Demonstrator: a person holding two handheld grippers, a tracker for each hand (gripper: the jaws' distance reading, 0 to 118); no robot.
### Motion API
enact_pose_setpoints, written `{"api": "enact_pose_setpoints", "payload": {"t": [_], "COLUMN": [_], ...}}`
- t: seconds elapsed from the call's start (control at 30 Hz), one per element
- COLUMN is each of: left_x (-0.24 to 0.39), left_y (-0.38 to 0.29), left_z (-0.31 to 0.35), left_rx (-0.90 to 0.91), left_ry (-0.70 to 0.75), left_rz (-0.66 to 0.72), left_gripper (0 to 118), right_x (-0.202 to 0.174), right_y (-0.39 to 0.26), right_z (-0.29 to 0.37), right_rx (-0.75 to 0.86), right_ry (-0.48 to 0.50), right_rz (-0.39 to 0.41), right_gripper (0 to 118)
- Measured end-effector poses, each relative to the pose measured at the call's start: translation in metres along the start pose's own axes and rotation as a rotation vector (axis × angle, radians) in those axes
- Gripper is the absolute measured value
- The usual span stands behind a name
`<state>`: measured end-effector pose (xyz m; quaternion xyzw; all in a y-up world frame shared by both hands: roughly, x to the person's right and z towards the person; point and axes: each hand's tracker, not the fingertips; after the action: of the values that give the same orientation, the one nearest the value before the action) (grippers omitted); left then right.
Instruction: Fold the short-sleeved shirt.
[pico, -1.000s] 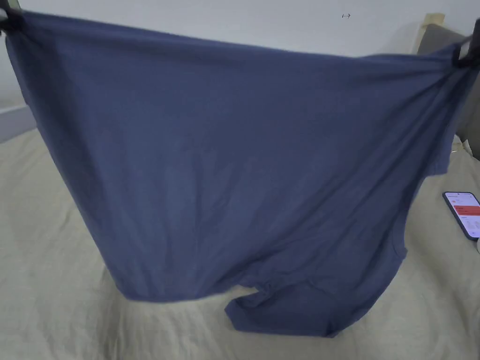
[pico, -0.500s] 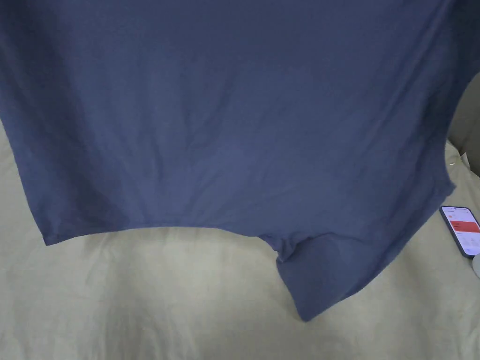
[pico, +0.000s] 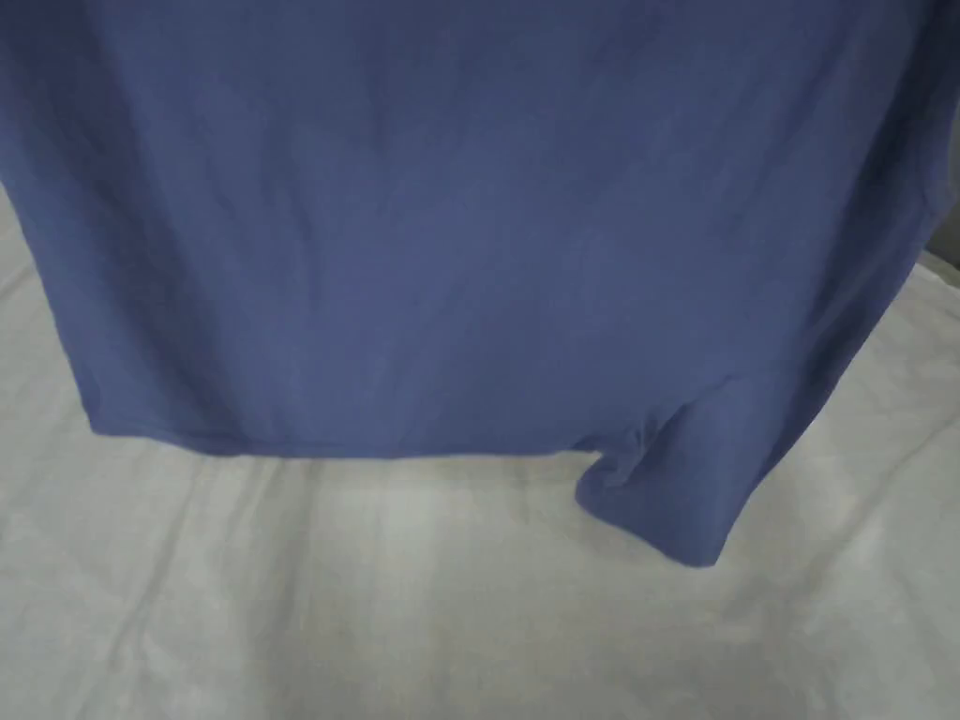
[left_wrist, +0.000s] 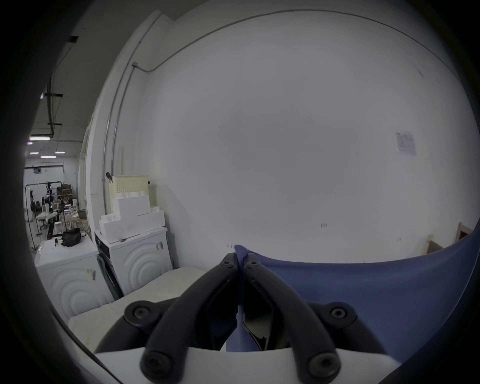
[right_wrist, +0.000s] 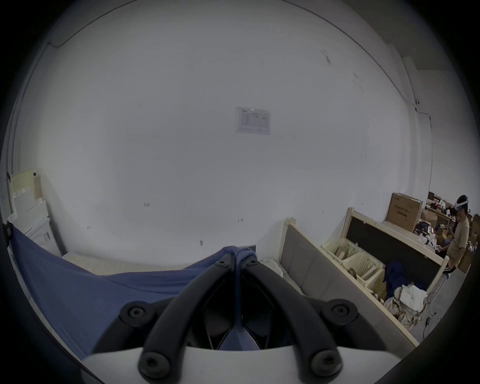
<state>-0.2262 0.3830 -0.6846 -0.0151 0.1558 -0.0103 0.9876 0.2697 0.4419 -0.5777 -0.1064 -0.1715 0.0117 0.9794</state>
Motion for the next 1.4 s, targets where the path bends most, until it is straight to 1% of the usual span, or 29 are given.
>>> {"api": "enact_pose_setpoints", "payload": {"t": [0.03,0.07,0.1,0.17,0.2,0.23,0.37,0.4,0.47,0.57,0.67,0.73,0.8,0.93,1.0,1.1,1.17,1.23,1.3,1.33,1.4], "left_x": [0.007,0.013,0.020,0.033,0.039,0.045,0.063,0.066,0.076,0.087,0.097,0.103,0.107,0.111,0.111,0.103,0.089,0.074,0.055,0.045,0.026], "left_y": [-0.001,-0.003,-0.006,-0.013,-0.018,-0.024,-0.052,-0.063,-0.090,-0.138,-0.201,-0.240,-0.277,-0.355,-0.388,-0.432,-0.458,-0.478,-0.493,-0.498,-0.502], "left_z": [-0.010,-0.019,-0.025,-0.034,-0.039,-0.045,-0.066,-0.072,-0.082,-0.096,-0.108,-0.113,-0.113,-0.108,-0.102,-0.087,-0.071,-0.054,-0.031,-0.018,0.006], "left_rx": [0.008,0.021,0.034,0.062,0.083,0.096,0.096,0.086,0.062,-0.007,-0.116,-0.185,-0.242,-0.376,-0.447,-0.533,-0.608,-0.682,-0.688,-0.713,-0.736], "left_ry": [0.012,0.023,0.040,0.039,0.048,0.053,0.056,0.053,0.046,0.020,-0.005,-0.017,-0.029,-0.054,-0.068,-0.072,-0.084,-0.111,-0.121,-0.130,-0.139], "left_rz": [0.000,-0.007,-0.023,-0.088,-0.108,-0.101,-0.049,-0.048,-0.086,-0.140,-0.141,-0.147,-0.160,-0.179,-0.207,-0.199,-0.174,-0.176,-0.179,-0.161,-0.078], "left_gripper": [0,0,0,0,0,0,0,0,0,0,0,0,0,0,0,0,0,0,0,0,0], "right_x": [0.000,-0.010,-0.028,-0.037,-0.040,-0.038,-0.041,-0.041,-0.042,-0.044,-0.044,-0.044,-0.044,-0.036,-0.033,-0.027,-0.021,-0.016,-0.005,0.000,0.009], "right_y": [0.000,0.005,0.015,0.018,0.018,0.023,0.009,0.001,-0.018,-0.059,-0.118,-0.157,-0.195,-0.277,-0.315,-0.371,-0.411,-0.446,-0.476,-0.491,-0.512], "right_z": [0.003,-0.016,-0.053,-0.065,-0.070,-0.088,-0.116,-0.124,-0.142,-0.168,-0.199,-0.214,-0.227,-0.254,-0.260,-0.256,-0.247,-0.234,-0.217,-0.207,-0.186], "right_rx": [0.020,0.042,0.050,0.073,0.097,0.109,0.116,0.118,0.086,-0.001,-0.110,-0.182,-0.249,-0.381,-0.444,-0.531,-0.605,-0.694,-0.714,-0.735,-0.761], "right_ry": [-0.009,-0.019,-0.023,-0.042,-0.055,-0.057,-0.057,-0.057,-0.058,-0.055,-0.035,-0.042,-0.042,-0.046,-0.042,-0.035,-0.006,0.031,0.042,0.074,0.073], "right_rz": [0.010,0.013,0.023,0.077,0.082,0.070,0.012,-0.007,-0.005,0.004,-0.041,-0.031,-0.024,-0.070,-0.068,-0.080,-0.087,-0.052,-0.052,-0.084,-0.130], "right_gripper": [1,1,1,1,1,1,1,1,1,1,1,1,1,1,1,1,1,1,1,1,1]}}
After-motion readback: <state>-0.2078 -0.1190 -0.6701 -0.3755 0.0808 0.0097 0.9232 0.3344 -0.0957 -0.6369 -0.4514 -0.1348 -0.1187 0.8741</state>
